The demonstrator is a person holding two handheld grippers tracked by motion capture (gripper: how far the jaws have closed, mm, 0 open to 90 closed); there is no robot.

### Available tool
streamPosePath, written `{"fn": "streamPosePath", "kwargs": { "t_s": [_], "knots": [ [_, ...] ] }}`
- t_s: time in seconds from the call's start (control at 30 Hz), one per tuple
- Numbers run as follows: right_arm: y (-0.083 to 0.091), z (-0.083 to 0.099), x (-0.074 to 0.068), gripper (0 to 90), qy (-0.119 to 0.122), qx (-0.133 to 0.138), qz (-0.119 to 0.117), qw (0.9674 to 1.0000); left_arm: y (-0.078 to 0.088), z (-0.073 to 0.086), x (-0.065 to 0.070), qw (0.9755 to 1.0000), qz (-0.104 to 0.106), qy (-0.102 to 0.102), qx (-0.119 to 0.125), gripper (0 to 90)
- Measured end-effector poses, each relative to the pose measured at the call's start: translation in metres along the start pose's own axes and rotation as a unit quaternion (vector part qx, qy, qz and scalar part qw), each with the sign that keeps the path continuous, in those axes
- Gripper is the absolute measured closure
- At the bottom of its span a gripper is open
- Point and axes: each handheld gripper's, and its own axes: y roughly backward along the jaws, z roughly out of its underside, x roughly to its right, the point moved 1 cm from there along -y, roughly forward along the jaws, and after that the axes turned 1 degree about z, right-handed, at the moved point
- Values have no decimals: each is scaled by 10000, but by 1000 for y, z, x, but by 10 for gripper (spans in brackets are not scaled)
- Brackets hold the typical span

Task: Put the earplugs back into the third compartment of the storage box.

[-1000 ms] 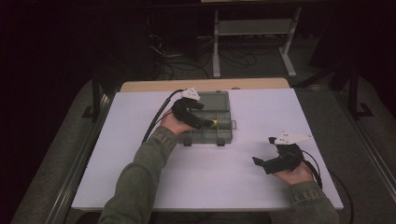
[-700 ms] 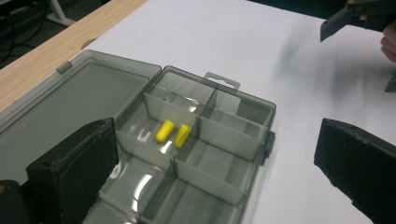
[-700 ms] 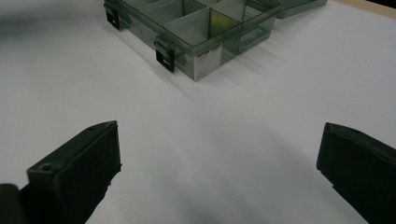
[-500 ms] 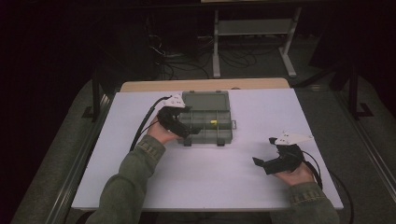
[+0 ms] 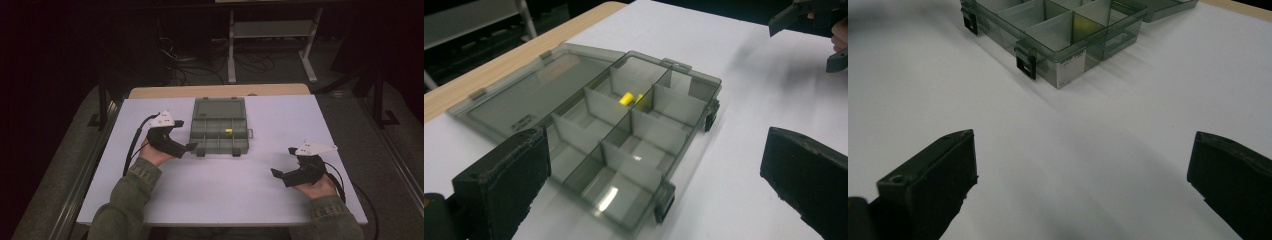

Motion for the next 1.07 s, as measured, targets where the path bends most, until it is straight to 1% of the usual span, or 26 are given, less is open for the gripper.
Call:
{"fn": "streamPosePath", "kwargs": {
  "t_s": [0.1, 0.13, 0.17, 0.2, 0.27, 0.3, 0.33, 0.37, 0.47, 0.63, 0.8, 0.9, 1.07],
  "knots": [
    [1, 0, 0, 0, -11, 33, 1, 10000, 12, 9, 2, 9999, -68, 46, 100, 0],
    [1, 0, 0, 0, -21, 38, 4, 10000, 12, 9, 2, 9999, -68, 46, 100, 0],
    [1, 0, 0, 0, -26, 39, 6, 10000, 20, 15, 3, 9998, -105, 101, 147, 0],
    [2, 0, 0, 0, -23, 47, 7, 10000, 24, 18, 4, 9997, -158, 100, 176, 0],
    [2, 0, 0, 0, -27, 66, 12, 10000, 31, 24, 5, 9993, -228, 125, 259, 0],
    [2, 0, 0, 0, -43, 70, 8, 10000, 31, 24, 5, 9993, -228, 125, 259, 0],
    [3, 0, 0, 0, -54, 78, 9, 10000, 38, 30, 6, 9988, -276, 177, 365, 0],
    [3, 0, 0, 0, -54, 84, 7, 9999, 41, 33, 6, 9985, -304, 198, 413, 0],
    [4, 0, 1, 0, -76, 110, 8, 9999, 51, 41, 5, 9982, -312, 248, 444, 0],
    [5, 0, 1, 0, -98, 149, 8, 9998, 65, 52, 5, 9965, -489, 327, 596, 0],
    [7, 1, 1, 0, -125, 188, 10, 9997, 74, 59, 8, 9950, -579, 319, 744, 0],
    [8, 1, 0, 0, -142, 223, 11, 9997, 76, 62, 9, 9946, -629, 320, 755, 0],
    [10, 1, 0, 0, -176, 285, 5, 9994, 76, 63, 8, 9945, -635, 339, 765, 0]
  ]
}}
